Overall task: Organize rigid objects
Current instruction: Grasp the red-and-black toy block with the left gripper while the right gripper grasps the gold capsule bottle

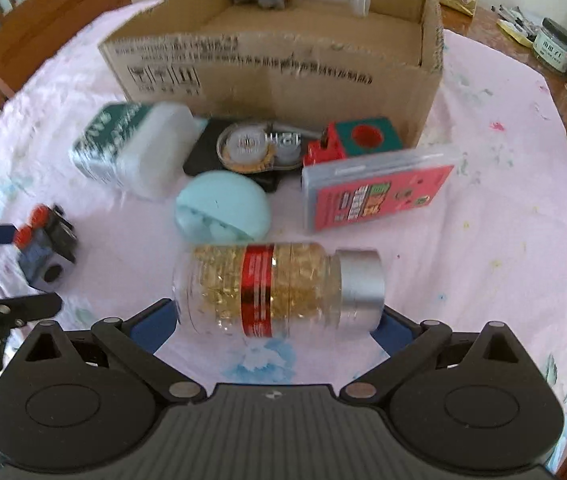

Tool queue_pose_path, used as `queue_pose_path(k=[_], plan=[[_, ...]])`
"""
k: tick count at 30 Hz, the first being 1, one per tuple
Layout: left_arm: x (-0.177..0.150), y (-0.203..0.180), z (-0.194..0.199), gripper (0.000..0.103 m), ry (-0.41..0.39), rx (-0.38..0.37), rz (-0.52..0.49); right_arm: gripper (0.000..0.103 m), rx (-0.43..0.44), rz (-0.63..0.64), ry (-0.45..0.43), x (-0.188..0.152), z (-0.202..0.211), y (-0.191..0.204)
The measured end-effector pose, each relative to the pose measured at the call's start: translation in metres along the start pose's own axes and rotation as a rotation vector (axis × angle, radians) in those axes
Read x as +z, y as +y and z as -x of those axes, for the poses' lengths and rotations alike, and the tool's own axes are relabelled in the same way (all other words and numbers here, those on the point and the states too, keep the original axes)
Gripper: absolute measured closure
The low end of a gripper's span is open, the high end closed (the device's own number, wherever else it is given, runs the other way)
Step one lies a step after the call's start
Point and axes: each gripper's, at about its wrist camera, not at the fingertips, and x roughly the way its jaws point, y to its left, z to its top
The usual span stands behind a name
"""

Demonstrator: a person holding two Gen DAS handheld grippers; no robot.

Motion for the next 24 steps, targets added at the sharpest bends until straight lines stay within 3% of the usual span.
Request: queue_pose_path(k=[4,12,14,19,21,24], plan=[[-0.001,-0.003,-0.003,0.003,-0.020,0.013,-0.012,0.000,-0.075,0.045,-0.013,-0.002,-0.005,0.008],[0.001,-0.005,-0.008,0.004,-0.065,0.046,-0.034,0.000,-0.071,0.049,-0.060,-0.007,-0.004,0.005],[0.002,-0.005,-0.007,0.008,-0.075,0.038,-0.036,0.000,-0.071,0.050,-0.071,-0.007,-0.004,0.004],[0.001,-0.006,0.000,0.040,-0.108,0.022,-0.074,0.000,-0.071,0.050,-0.079,-0.008,-0.003,0.004],[0.000,-0.007,0.002,0.047,-0.111,0.008,-0.089,0.000,-0.071,0.049,-0.081,-0.008,-0.003,0.004],[-0.001,-0.010,0.003,0.051,-0.120,0.009,-0.112,0.000,-0.071,0.050,-0.089,-0.010,-0.002,0.004]])
